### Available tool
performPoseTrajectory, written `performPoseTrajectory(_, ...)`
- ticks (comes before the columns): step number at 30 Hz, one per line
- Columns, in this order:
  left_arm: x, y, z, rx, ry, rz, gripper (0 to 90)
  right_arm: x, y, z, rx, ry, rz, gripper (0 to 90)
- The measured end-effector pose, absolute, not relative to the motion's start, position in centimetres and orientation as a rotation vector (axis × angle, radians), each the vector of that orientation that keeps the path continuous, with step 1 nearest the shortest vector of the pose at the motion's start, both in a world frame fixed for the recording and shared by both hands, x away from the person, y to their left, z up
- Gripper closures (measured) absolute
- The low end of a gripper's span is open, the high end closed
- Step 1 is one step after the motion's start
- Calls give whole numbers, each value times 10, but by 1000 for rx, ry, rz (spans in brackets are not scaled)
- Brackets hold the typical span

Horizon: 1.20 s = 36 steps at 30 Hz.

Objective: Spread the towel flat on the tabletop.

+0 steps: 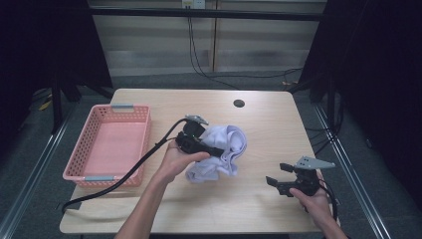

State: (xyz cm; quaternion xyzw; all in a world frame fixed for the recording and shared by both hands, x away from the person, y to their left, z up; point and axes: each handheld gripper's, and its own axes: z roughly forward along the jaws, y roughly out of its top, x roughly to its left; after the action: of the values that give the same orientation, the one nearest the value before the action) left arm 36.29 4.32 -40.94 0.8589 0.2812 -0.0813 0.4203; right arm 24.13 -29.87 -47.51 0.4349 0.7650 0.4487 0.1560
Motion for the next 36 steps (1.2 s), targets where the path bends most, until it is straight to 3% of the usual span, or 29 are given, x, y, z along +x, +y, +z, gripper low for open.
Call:
performPoseTrajectory(8,357,20,-468,2245,645,-255,411,242,-298,-476,1238,2199,1279,192)
performPoseTrajectory(11,355,17,-474,2223,640,-284,301,241,-297,-476,1233,2200,1281,192)
performPoseTrajectory(15,351,21,-462,2228,625,-220,157,241,-297,-475,1233,2200,1281,190)
performPoseTrajectory(22,343,52,-439,2135,647,-196,173,240,-294,-473,1219,2198,1282,200)
performPoseTrajectory(25,334,71,-433,2138,669,-144,186,238,-290,-469,1187,2210,1301,279)
performPoseTrajectory(36,266,117,-433,2135,668,-81,396,248,-263,-460,1095,2299,1289,556)
